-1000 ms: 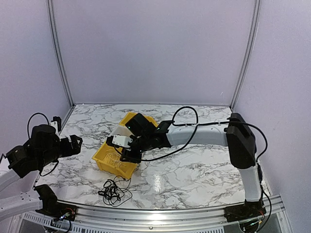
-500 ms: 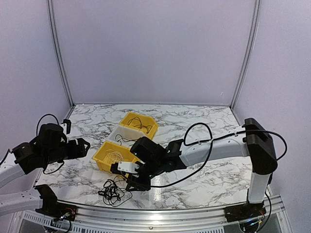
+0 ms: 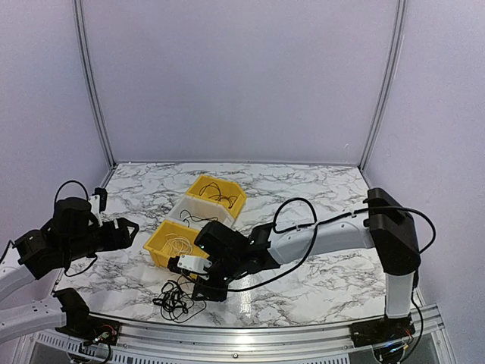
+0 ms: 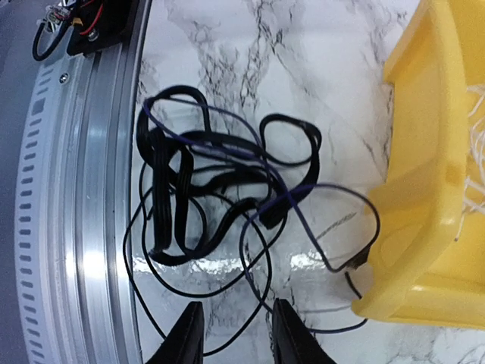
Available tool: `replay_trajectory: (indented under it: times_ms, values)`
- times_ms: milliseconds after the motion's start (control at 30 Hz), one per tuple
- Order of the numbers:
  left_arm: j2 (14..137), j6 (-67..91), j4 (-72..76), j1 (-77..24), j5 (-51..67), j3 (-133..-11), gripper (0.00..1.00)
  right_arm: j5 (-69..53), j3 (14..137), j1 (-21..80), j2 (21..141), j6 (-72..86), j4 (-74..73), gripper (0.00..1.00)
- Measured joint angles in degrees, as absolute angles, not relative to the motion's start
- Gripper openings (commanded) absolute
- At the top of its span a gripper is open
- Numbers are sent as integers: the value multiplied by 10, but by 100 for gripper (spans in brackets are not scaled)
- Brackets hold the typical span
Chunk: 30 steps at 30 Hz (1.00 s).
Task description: Untangle the cables
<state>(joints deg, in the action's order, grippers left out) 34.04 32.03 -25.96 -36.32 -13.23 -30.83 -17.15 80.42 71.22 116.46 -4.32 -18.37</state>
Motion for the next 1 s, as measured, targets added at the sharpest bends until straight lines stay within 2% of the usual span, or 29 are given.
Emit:
replay_trajectory:
  times_ms: [133, 333, 600, 1000]
  values:
    - [339, 319, -260, -363, -129, -308, 90, -145, 842, 725, 1165, -137, -191, 25]
    - [335, 319, -259, -363, -124, -308, 90, -113, 845, 729, 1165, -296, -213, 36]
    - [325, 319, -258, -363, -124, -306, 90, -50, 818, 727, 1164, -553, -223, 40]
    - [310, 322, -255, -363, -131, -298, 90, -12, 808, 727, 1166, -679, -218, 35]
